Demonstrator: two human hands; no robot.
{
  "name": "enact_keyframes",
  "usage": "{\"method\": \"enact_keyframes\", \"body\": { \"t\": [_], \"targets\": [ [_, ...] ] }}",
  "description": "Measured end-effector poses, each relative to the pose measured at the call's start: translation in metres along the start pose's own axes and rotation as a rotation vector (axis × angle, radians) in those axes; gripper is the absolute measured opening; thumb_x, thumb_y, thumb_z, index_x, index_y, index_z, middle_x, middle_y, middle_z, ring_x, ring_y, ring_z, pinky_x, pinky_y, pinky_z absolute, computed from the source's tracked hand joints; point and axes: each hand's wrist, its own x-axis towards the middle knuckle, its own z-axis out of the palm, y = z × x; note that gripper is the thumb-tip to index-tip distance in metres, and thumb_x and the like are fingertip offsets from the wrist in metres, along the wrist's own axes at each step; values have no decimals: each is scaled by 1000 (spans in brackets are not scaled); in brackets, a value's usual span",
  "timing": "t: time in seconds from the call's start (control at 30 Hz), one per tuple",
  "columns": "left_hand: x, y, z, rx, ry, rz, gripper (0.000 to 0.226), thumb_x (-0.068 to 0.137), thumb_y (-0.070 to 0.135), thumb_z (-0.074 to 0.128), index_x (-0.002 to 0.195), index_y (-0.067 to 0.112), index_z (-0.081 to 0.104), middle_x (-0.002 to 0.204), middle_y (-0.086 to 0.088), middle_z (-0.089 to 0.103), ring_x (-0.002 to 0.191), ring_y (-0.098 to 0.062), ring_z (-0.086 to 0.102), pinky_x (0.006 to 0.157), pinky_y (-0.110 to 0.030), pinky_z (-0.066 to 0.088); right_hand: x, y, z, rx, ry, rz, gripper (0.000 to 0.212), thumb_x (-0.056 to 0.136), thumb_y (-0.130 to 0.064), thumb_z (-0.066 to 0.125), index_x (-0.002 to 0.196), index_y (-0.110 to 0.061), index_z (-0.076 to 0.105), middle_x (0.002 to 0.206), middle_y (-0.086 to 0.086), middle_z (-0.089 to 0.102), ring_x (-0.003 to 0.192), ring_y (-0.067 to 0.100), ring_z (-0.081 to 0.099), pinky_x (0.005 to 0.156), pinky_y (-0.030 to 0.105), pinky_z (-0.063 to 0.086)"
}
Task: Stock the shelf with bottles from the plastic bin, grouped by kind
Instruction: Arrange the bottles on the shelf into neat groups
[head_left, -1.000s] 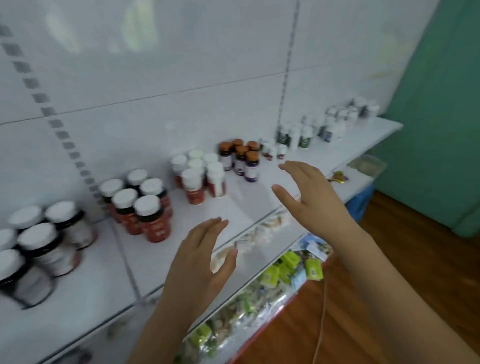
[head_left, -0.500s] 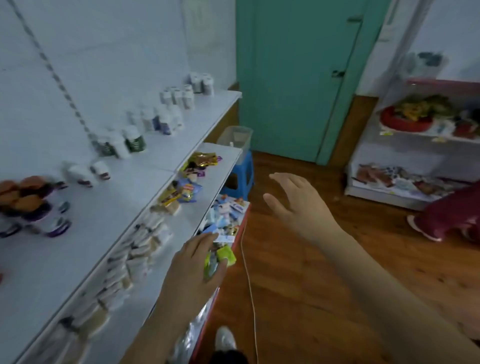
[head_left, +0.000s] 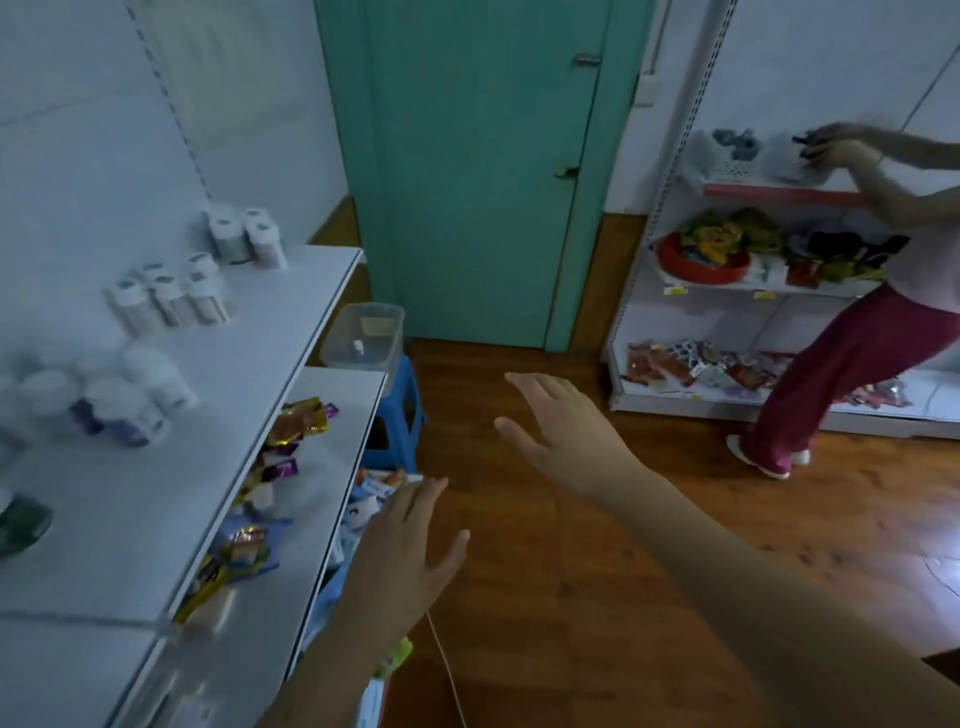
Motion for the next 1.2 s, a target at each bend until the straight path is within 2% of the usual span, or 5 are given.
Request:
{"method": "enact_keyframes", "body": {
  "t": [0.27, 0.53, 0.67, 0.9, 1.2],
  "targets": [
    [154, -41, 14, 0, -31, -5, 81, 80, 73, 25, 145, 27, 39, 141, 9, 45, 126, -9, 46, 105, -30, 39, 140, 70, 22, 47, 23, 96, 67, 99, -58, 37, 154, -21, 25, 156, 0, 35, 144, 19, 29, 116, 40, 32],
    [316, -76, 40, 39, 4, -97, 80, 84, 71, 29, 145, 21, 43, 143, 3, 47, 129, -11, 43, 102, -22, 33, 328, 145, 38, 24, -42, -19, 67, 99, -58, 37, 153, -18, 27, 153, 4, 39, 140, 24, 36, 114, 42, 34],
    [390, -87, 41, 55, 46, -165, 84, 85, 76, 26, 142, 19, 46, 136, 0, 52, 122, -15, 49, 99, -30, 43, 420, 172, 36, 29, -83, -105, 68, 100, -57, 36, 153, -17, 27, 153, 5, 39, 139, 25, 35, 113, 42, 33],
    [499, -146, 58, 52, 100, -294, 56, 95, 50, 53, 141, 19, 45, 137, -1, 52, 124, -17, 48, 100, -32, 42, 571, 192, 75, 49, -87, -217, 65, 100, -55, 38, 152, -15, 30, 150, 7, 41, 137, 26, 38, 110, 42, 37],
    [624, -257, 88, 17, 53, -465, 55, 94, 41, 60, 138, 11, 49, 133, -7, 55, 120, -23, 52, 96, -33, 46, 733, 185, 167, 77, -201, -284, 61, 101, -50, 41, 150, -14, 35, 148, 8, 44, 134, 28, 40, 108, 43, 35]
  ]
}}
